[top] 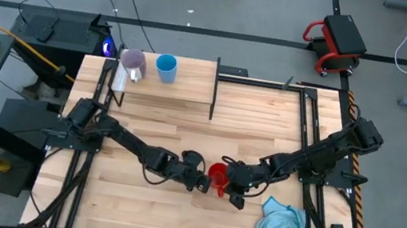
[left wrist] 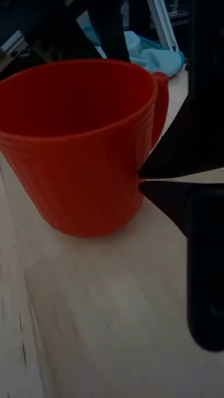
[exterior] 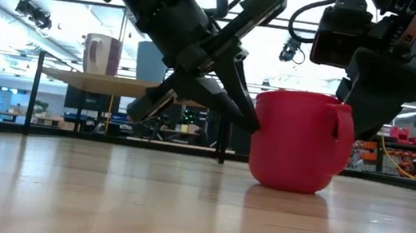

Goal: Stack small to large cups/mugs on shelf
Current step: Put the red mug on the shelf

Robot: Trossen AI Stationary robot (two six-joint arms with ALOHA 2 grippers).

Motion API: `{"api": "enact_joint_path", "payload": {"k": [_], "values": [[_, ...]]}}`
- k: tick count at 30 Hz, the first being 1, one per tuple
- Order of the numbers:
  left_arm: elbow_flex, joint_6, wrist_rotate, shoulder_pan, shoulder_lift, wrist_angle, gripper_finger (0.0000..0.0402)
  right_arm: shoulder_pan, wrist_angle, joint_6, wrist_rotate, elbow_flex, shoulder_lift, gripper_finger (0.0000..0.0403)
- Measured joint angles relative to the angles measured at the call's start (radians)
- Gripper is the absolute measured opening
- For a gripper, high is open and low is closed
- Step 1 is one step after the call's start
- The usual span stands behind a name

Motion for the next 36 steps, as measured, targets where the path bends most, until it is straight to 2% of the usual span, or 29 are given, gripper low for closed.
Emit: {"api": "enact_joint_path", "payload": {"k": [10, 15, 17, 21, 29, 36], "values": [[0.0, -0.003, -0.007, -0.007, -0.07, -0.111, 0.0023, 0.021, -0.094, 0.02, 0.009, 0.0, -0.044, 0.0023], [0.0, -0.019, -0.03, -0.019, -0.112, -0.156, 0.003, 0.036, -0.141, 0.051, 0.089, 0.0, -0.099, 0.0026], [0.001, -0.018, -0.032, -0.023, -0.116, -0.11, 0.0029, 0.042, -0.134, 0.056, 0.116, 0.0, -0.105, 0.0026], [0.001, -0.005, -0.024, -0.033, -0.115, -0.084, 0.0024, 0.034, -0.038, 0.043, 0.078, 0.0, -0.073, 0.0026], [0.001, -0.005, -0.014, -0.114, -0.111, -0.092, 0.0036, -0.019, -0.017, 0.016, 0.074, 0.0, -0.06, 0.0026], [0.0, 0.001, -0.114, -0.158, -0.1, -0.062, 0.0049, -0.048, 0.004, -0.012, 0.052, 0.0, -0.06, 0.0025]]}}
